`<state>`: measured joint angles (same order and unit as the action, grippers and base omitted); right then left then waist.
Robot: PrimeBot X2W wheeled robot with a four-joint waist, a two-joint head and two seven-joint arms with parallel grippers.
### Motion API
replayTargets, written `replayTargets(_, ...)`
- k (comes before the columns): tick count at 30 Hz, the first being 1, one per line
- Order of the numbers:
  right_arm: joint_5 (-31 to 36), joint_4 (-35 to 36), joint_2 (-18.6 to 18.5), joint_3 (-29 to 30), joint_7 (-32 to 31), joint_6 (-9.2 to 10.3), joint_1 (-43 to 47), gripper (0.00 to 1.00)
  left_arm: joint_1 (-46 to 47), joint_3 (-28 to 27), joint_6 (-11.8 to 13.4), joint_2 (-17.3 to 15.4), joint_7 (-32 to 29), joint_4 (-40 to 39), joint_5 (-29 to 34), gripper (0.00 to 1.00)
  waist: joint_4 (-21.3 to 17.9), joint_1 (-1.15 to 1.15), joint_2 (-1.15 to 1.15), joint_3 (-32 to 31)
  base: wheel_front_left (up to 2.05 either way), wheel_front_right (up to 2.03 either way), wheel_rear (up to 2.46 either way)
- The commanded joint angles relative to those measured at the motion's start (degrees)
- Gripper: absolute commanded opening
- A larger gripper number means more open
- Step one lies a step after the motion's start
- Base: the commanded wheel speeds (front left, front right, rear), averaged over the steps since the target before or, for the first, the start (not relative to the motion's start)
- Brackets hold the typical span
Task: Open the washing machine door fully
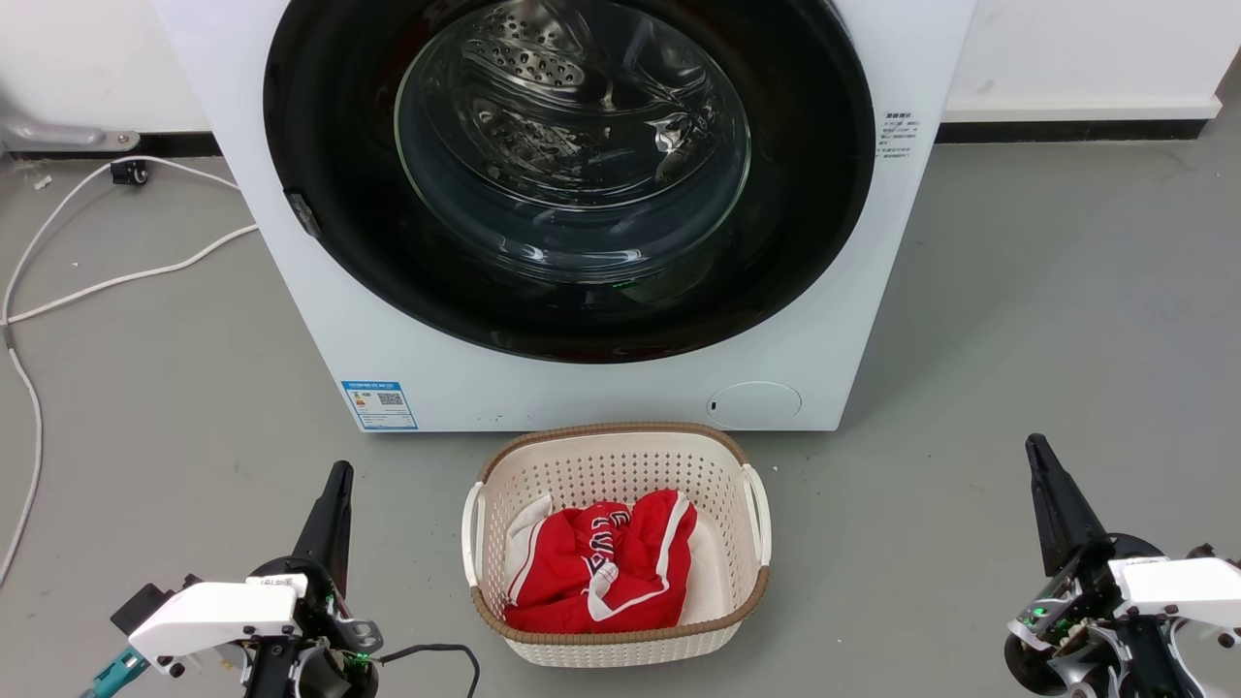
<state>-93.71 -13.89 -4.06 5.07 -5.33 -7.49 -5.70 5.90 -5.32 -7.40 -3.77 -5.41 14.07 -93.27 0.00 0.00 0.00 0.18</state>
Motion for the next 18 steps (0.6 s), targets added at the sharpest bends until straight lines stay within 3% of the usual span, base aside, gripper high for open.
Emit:
replayTargets(1, 0.4, -0.1, 0.1, 0.1, -0.2, 0.0, -0.7, 0.0, 0.4, -0.1, -0.2, 0.0, -0.3, 0.1, 0.3, 0.0, 0.0, 0.0, 0.0, 0.0, 0.0, 0.0, 0.0)
replayTargets(18, 0.5, -0.1, 0.3, 0.4, -0.4, 0.0, -0.7, 0.0, 0.5, -0.3, -0.2, 0.2, -0.5, 0.1, 0.4, 0.0, 0.0, 0.0, 0.0, 0.0, 0.0, 0.0, 0.0)
